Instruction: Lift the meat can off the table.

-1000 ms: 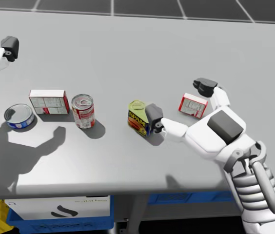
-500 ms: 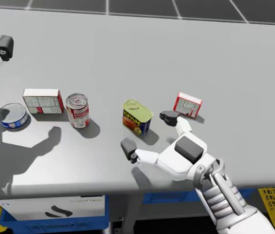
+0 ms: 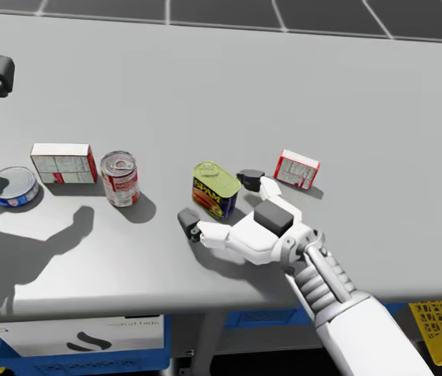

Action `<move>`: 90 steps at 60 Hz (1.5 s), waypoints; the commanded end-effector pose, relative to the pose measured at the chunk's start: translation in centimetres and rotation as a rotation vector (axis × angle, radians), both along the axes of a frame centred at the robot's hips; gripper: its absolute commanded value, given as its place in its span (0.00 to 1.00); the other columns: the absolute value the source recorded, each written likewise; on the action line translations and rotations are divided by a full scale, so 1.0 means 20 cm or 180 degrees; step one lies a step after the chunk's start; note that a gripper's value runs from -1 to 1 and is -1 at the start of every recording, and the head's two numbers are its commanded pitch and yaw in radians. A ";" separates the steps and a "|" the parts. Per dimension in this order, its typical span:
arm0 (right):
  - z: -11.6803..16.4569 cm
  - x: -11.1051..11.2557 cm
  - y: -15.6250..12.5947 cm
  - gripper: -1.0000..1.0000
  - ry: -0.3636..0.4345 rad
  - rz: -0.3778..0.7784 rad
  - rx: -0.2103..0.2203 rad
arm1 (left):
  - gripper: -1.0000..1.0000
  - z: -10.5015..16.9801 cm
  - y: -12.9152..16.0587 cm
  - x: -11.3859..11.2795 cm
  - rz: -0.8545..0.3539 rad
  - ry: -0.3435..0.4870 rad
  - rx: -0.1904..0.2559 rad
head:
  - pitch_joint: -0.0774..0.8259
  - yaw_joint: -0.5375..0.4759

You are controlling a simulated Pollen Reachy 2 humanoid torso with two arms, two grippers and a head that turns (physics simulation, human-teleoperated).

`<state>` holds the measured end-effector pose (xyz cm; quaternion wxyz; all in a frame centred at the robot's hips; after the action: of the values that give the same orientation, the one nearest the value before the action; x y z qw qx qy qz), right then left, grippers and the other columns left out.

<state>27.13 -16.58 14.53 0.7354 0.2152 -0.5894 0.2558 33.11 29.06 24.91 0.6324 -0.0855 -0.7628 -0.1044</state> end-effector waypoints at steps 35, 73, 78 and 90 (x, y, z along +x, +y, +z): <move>-0.05 0.09 0.07 1.00 0.0044 -0.0023 -0.0036 | 0.00 0.00 -0.01 0.00 -0.0007 -0.0024 0.0016 | 0.84 0.37; 0.13 0.05 0.06 1.00 -0.0235 -0.0028 0.0080 | 0.00 0.00 -0.01 0.00 -0.0012 -0.0019 0.0000 | 0.41 0.33; 0.30 0.04 0.05 1.00 -0.0453 -0.0042 0.0143 | 0.00 0.00 -0.01 0.01 -0.0016 -0.0028 0.0003 | 0.40 0.33; 0.69 0.05 0.00 1.00 -0.0877 -0.0080 0.0275 | 0.00 0.00 -0.01 0.00 -0.0017 -0.0038 -0.0009 | 0.39 0.33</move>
<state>27.51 -16.33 21.28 0.7007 0.2076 -0.6347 0.2512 33.19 28.89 24.92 0.6284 -0.0871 -0.7656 -0.1064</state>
